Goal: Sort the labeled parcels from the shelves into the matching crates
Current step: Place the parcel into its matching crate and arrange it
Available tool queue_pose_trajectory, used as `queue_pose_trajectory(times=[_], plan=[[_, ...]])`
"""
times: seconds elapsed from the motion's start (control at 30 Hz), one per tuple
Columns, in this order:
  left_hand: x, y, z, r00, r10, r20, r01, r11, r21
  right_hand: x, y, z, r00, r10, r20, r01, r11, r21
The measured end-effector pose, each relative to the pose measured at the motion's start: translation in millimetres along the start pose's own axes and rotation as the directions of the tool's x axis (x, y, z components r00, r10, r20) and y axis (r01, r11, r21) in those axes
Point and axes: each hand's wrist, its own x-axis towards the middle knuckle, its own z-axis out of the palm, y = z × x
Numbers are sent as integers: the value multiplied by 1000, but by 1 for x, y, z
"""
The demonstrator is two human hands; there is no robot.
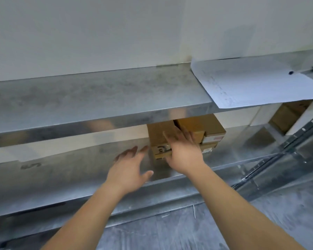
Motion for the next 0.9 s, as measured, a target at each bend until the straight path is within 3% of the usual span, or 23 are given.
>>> queue_pose_trajectory(times=[0.17,0.37,0.6,0.73,0.9], plan=[[55,21,5,998,-40,39,41,999,-24,38,21,12,998,-53,34,56,993,-102],[91,25,16,998,-54,34,62,951,-303,51,27,24,998,-62,14,63,996,-69],[91,28,10,934,-336,-119,218,803,-554,51,31,57,957,-171,-233,178,984,11],[84,21,-4,873,-486,-46,316,633,-707,47,20,53,931,-210,-299,244,967,80],[54,8,-7,836,-549,-10,288,453,-844,29,2,42,935,-232,-268,309,905,293]])
